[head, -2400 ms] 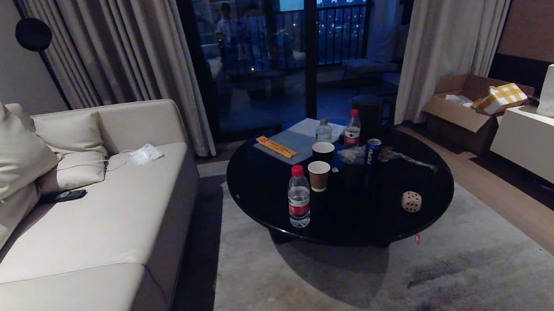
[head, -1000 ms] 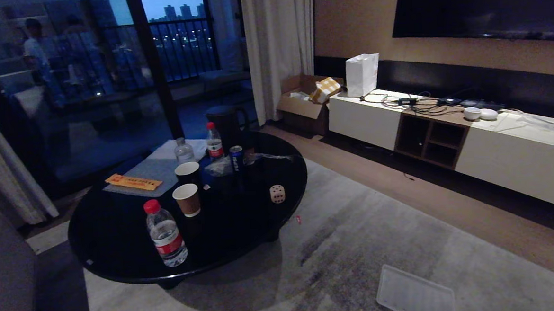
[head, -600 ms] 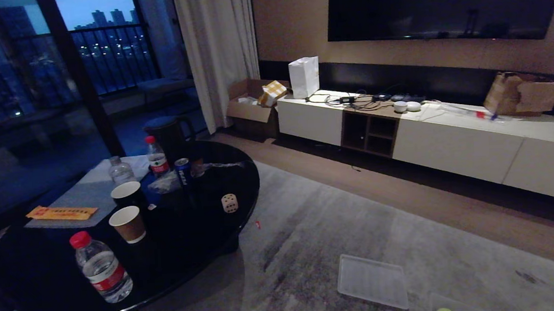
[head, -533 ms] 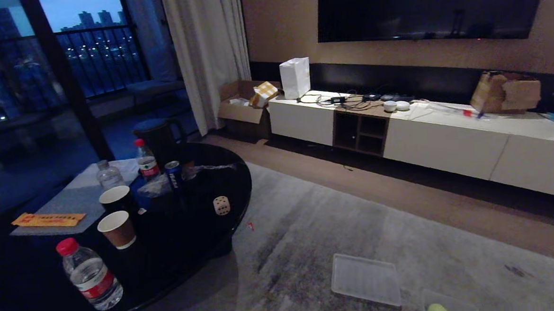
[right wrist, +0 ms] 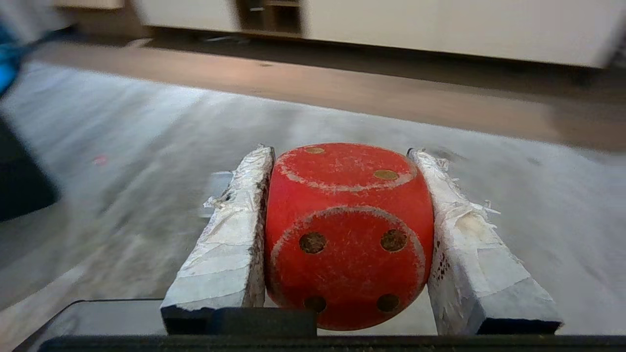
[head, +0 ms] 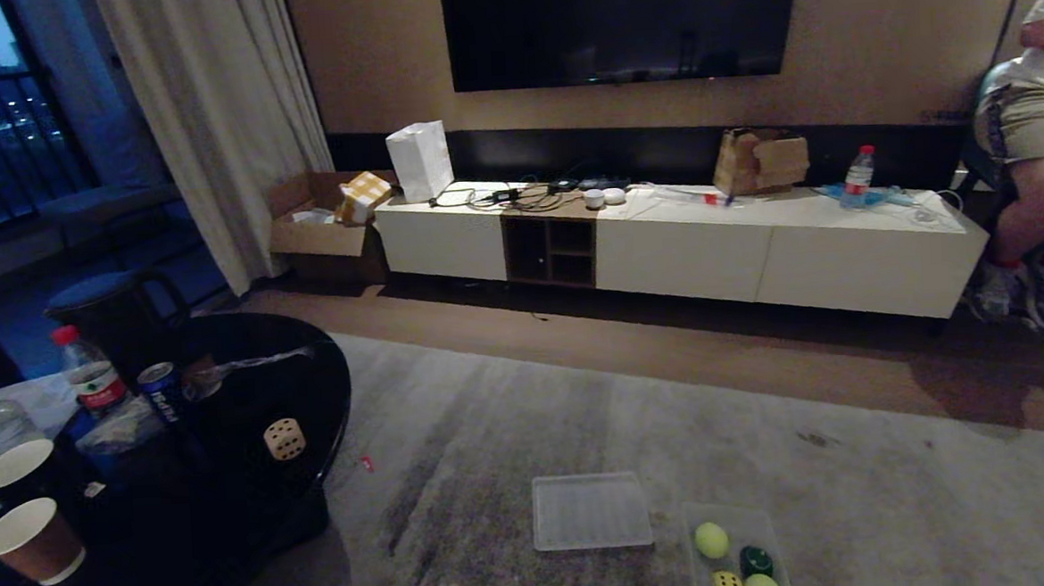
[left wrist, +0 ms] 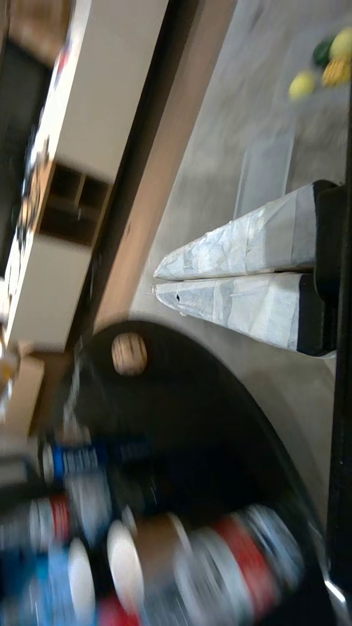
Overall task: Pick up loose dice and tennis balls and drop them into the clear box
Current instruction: Put the toys in the box
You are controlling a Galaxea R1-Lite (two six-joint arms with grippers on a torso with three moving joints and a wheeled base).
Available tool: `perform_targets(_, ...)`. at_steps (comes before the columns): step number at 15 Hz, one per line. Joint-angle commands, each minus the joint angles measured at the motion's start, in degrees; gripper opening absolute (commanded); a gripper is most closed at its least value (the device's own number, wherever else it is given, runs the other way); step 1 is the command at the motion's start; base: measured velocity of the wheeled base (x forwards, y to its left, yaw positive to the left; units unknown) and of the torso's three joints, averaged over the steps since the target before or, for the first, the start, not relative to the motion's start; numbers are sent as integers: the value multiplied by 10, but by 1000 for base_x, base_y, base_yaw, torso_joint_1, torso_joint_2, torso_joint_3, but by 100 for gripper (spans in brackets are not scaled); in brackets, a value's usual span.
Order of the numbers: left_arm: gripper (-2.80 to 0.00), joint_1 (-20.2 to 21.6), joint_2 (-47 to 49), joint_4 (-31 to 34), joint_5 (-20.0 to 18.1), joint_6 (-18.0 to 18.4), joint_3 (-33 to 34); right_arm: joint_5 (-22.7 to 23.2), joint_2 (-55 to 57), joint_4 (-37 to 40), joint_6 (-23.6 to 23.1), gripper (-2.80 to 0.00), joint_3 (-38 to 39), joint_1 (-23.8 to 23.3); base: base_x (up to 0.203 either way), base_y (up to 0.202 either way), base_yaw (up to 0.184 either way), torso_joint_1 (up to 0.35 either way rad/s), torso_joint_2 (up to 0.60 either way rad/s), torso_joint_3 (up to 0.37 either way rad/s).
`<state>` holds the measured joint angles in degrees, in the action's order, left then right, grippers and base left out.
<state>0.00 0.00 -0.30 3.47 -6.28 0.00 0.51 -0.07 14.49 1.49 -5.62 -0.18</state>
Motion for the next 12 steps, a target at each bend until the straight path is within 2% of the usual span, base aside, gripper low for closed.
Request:
perform_targets(1, -280, 0, 0, 0, 0, 0, 0, 0, 1, 1, 0, -280, 0, 0, 2, 11, -159, -1, 2, 6)
perform_targets(12, -280, 0, 1, 0, 0, 1, 0, 1, 1, 1, -2, -280, 0, 0, 0, 8, -158, 5, 2, 3)
